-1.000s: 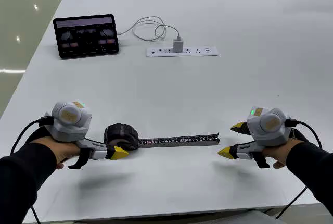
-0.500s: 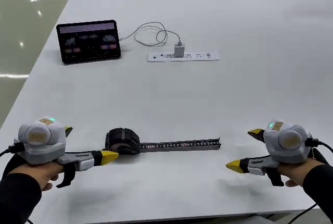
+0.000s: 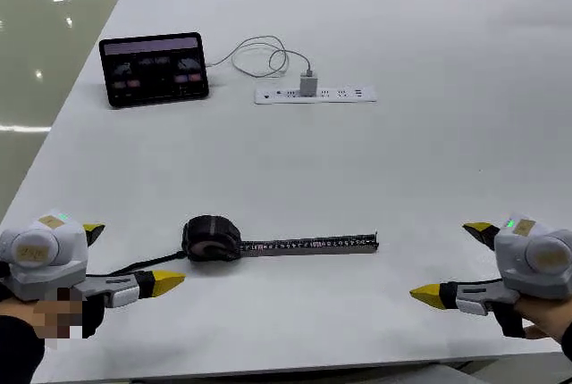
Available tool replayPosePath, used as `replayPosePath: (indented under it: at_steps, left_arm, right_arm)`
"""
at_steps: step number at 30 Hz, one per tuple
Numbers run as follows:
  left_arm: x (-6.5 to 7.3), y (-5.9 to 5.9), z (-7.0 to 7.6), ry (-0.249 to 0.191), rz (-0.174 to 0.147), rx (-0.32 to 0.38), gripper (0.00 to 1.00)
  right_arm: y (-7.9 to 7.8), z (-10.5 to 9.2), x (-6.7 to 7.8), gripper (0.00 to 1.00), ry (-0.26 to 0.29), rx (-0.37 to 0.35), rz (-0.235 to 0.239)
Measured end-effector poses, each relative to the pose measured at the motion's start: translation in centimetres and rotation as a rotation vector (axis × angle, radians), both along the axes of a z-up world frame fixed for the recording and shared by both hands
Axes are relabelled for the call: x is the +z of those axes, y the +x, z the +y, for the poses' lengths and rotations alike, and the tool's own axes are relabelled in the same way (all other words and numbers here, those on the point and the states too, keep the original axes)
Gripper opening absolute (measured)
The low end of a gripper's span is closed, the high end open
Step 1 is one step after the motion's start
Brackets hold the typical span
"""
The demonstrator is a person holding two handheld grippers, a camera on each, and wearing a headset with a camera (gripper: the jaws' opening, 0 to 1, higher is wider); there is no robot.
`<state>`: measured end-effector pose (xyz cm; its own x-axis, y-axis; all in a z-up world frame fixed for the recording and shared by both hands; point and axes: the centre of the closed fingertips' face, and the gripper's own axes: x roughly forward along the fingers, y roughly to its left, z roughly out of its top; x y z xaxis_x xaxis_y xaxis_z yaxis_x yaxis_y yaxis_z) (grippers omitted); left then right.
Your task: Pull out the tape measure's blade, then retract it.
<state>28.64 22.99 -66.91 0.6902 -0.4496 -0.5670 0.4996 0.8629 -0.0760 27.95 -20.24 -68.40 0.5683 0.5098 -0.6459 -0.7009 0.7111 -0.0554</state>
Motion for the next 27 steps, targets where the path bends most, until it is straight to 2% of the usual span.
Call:
replayPosePath:
  at_steps: [2, 7, 9, 12, 20, 24, 27]
  left_arm:
    - [0.1, -0.4, 0.4, 0.011, 0.0, 0.003, 1.0]
    - [0.5, -1.2, 1.0, 0.002, -0.008, 0.02, 1.0]
    - [0.4, -1.8, 1.2, 0.001, 0.009, 0.029, 1.0]
    - [0.7, -2.7, 1.3, 0.011, 0.006, 0.021, 1.0]
    - [1.1, -4.6, 2.1, 0.028, 0.009, 0.014, 1.0]
    - [0.9, -5.1, 2.1, 0.029, 0.019, 0.012, 1.0]
    - [0.9, -5.1, 2.2, 0.035, 0.017, 0.01, 1.0]
  right_arm:
    - [-0.3, -0.7, 0.1, 0.91, 0.001, -0.012, -0.004]
    - [-1.9, -1.4, 0.2, 0.95, 0.015, -0.022, -0.002]
    - [-2.5, -1.9, 0.3, 0.94, 0.009, -0.03, -0.014]
    - [-3.3, -2.4, 1.1, 0.94, 0.035, -0.048, -0.029]
    - [-5.6, -4.1, 1.7, 1.0, 0.069, -0.092, -0.005]
    - [-6.2, -5.0, 1.4, 1.0, 0.04, -0.107, -0.008]
    - [-6.3, -5.5, 1.5, 1.0, 0.047, -0.122, -0.005]
